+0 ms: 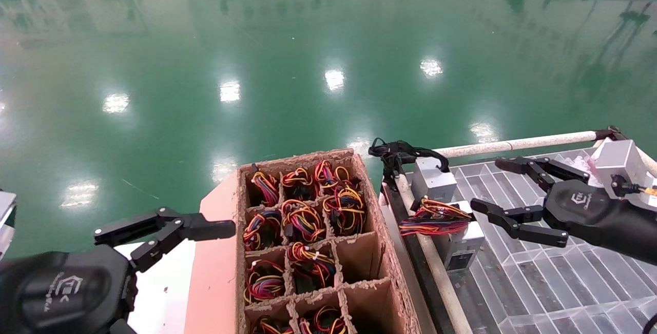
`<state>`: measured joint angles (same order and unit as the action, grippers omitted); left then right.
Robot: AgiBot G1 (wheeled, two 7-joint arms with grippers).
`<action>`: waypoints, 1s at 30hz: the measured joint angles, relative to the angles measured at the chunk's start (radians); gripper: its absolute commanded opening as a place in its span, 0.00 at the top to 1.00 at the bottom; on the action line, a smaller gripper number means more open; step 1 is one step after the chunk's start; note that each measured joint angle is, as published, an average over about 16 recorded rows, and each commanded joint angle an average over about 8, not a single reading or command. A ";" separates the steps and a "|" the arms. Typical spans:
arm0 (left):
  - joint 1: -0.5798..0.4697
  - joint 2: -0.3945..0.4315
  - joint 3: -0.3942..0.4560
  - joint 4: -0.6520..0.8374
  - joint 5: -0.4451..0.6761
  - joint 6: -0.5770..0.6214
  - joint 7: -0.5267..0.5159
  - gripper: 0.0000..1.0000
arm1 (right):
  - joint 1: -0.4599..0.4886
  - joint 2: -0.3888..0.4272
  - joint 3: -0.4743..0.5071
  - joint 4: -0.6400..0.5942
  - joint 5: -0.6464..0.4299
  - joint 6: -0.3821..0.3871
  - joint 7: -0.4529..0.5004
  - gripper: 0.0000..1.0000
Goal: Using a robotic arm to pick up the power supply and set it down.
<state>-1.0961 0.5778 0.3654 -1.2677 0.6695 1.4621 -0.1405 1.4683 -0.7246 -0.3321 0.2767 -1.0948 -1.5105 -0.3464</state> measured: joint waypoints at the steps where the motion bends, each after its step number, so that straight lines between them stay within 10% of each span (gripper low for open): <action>1: 0.000 0.000 0.000 0.000 0.000 0.000 0.000 0.00 | -0.006 0.002 0.001 0.014 0.006 -0.001 0.007 0.00; 30: 0.000 0.000 0.000 0.000 0.000 0.000 0.000 0.00 | -0.188 0.054 0.026 0.478 0.174 0.006 0.253 0.00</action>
<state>-1.0963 0.5778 0.3657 -1.2676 0.6694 1.4621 -0.1403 1.2807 -0.6703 -0.3066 0.7550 -0.9210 -1.5049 -0.0932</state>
